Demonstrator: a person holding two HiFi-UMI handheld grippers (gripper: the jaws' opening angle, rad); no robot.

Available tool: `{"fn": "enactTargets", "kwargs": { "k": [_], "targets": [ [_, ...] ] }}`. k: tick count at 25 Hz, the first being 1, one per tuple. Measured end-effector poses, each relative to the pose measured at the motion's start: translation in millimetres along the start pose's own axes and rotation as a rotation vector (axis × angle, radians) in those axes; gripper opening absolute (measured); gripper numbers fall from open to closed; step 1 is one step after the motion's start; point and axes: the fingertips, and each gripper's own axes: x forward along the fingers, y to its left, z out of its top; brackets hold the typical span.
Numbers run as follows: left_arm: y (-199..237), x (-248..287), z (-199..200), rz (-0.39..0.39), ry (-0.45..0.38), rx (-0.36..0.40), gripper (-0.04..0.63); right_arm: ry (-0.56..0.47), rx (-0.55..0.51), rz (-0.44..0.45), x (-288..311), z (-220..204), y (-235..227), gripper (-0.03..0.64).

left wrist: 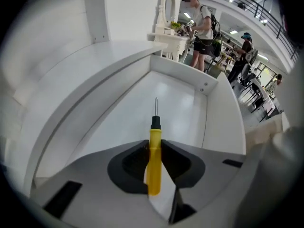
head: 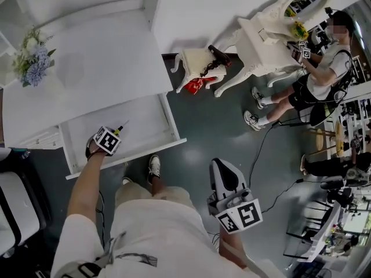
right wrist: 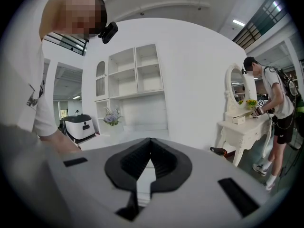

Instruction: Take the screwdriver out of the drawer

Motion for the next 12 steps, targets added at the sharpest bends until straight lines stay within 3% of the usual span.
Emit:
{"fn": "enactTargets", "kwargs": {
  "k": [7, 12],
  "targets": [
    [-2, -49, 15, 0.018, -0.135, -0.005, 0.086, -0.008, 0.0, 0.094, 14, -1, 37, 0.009],
    [-2, -84, 10, 0.045, -0.232, -0.072, 0.086, -0.017, -0.008, 0.155, 22, 0, 63, 0.009]
  ]
}}
